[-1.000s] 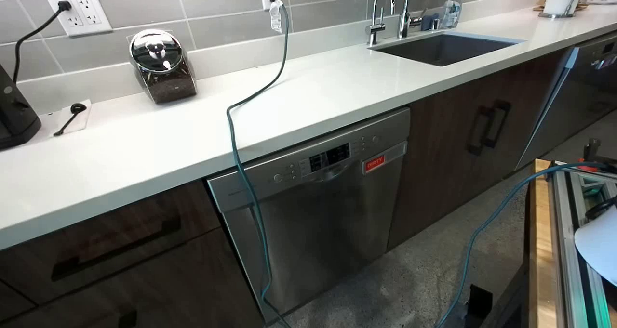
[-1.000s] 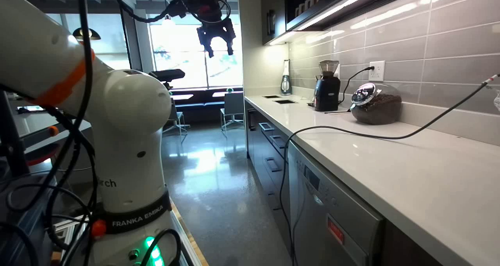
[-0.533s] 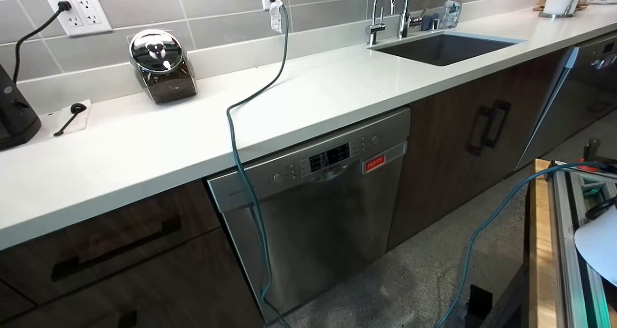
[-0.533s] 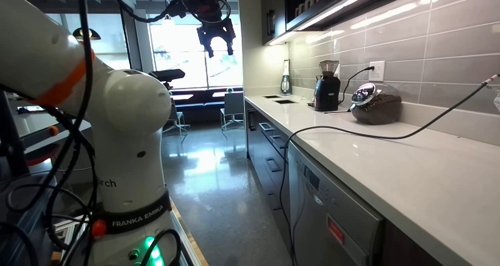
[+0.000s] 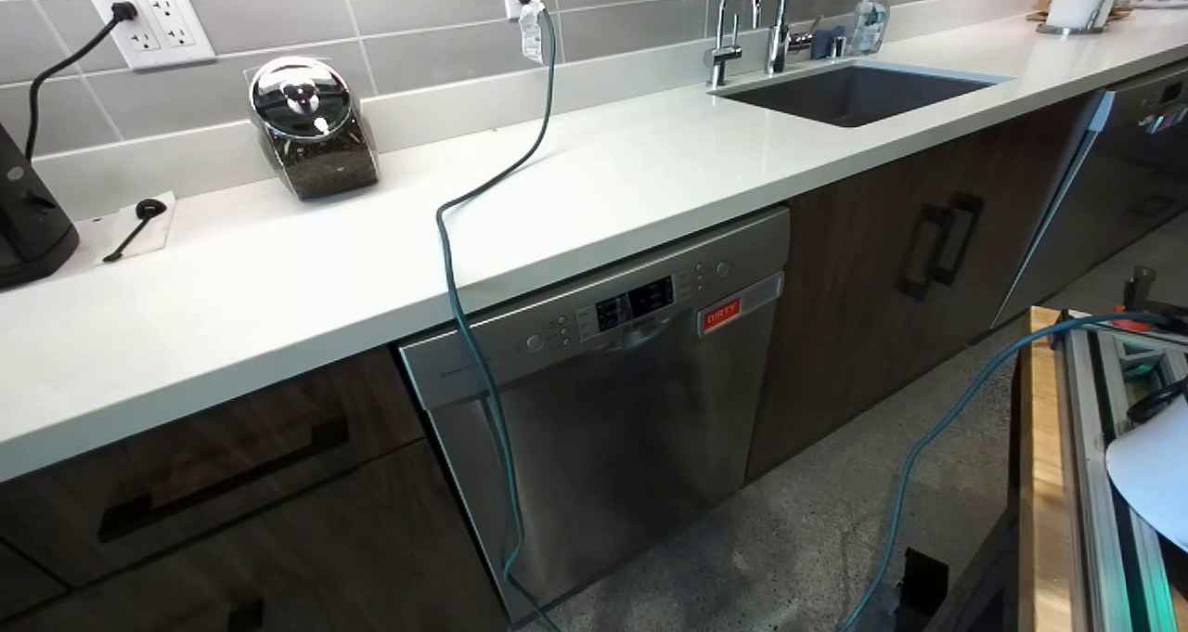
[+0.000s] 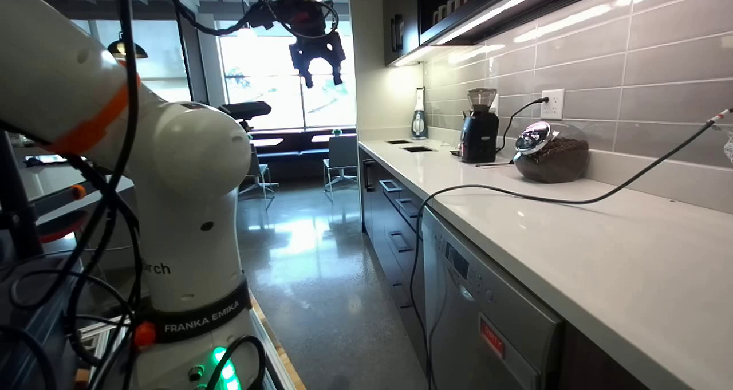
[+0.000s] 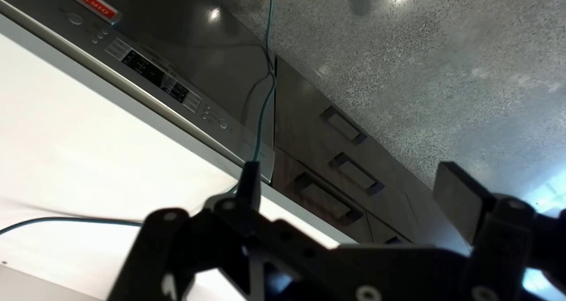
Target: Press a button on the dishwasher.
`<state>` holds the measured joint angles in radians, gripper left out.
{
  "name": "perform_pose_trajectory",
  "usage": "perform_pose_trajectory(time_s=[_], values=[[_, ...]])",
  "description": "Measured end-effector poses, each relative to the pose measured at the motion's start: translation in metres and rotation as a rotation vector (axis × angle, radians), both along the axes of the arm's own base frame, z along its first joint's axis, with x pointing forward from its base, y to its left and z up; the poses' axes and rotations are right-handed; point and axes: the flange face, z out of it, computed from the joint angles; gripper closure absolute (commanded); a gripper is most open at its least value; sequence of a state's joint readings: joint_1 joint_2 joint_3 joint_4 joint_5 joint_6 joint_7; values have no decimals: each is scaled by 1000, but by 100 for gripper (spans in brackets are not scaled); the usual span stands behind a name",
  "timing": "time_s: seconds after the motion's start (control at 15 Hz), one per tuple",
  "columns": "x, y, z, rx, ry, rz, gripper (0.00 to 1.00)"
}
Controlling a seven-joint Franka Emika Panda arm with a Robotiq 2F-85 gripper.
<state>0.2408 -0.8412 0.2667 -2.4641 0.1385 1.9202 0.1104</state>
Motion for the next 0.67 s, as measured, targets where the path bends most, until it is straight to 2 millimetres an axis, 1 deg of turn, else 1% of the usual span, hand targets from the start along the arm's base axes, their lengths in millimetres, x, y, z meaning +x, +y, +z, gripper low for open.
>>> perform_pose_trajectory(time_s=[0.2, 0.4, 0.53, 0.67], values=[[15, 17, -26, 5, 29, -10, 0], [36, 36, -49, 34, -1, -66, 0], [52, 41, -61, 66, -24, -152, 0], [64, 39, -70, 75, -23, -202, 0]])
